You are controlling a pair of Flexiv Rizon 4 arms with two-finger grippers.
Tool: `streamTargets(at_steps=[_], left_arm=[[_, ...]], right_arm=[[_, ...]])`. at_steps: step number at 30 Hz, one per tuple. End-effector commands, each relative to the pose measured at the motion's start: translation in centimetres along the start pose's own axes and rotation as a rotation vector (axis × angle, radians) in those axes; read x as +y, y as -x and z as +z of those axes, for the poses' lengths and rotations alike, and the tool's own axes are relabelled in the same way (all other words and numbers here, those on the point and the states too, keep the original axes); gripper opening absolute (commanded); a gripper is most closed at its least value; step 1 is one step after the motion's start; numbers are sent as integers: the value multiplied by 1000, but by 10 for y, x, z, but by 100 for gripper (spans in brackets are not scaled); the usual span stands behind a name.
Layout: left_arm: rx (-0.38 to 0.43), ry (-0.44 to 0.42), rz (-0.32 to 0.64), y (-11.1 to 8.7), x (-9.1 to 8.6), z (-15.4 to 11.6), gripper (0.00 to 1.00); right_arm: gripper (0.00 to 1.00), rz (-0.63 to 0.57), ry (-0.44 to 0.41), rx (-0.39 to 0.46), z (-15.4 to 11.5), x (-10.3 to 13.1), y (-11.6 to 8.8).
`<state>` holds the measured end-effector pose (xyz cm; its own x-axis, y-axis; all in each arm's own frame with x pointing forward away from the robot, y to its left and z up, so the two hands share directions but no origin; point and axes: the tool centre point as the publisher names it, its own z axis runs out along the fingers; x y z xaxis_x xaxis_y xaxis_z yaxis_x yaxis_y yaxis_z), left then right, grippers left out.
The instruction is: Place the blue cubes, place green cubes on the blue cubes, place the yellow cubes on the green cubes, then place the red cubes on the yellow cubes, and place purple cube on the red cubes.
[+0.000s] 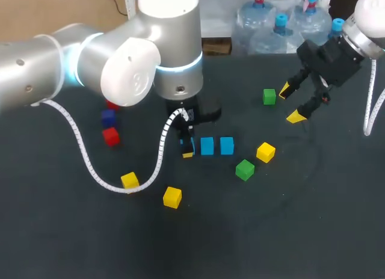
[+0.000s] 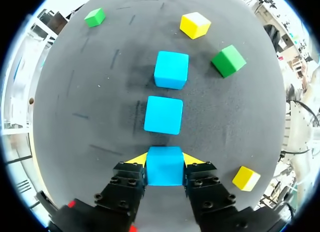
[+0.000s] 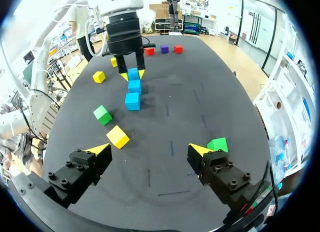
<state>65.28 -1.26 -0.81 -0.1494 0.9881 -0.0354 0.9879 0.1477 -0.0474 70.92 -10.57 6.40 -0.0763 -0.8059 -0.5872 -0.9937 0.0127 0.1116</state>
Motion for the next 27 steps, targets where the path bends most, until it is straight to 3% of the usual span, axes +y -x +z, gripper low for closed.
streamTargets(at_steps=[1, 27], left_arm=[[-6, 1, -3, -3, -5, -1, 0], [-8, 3, 0, 1, -8, 3, 0]], right_arm=[[100, -1, 0, -1, 0, 0, 0], [100, -1, 0, -1, 0, 0, 0]])
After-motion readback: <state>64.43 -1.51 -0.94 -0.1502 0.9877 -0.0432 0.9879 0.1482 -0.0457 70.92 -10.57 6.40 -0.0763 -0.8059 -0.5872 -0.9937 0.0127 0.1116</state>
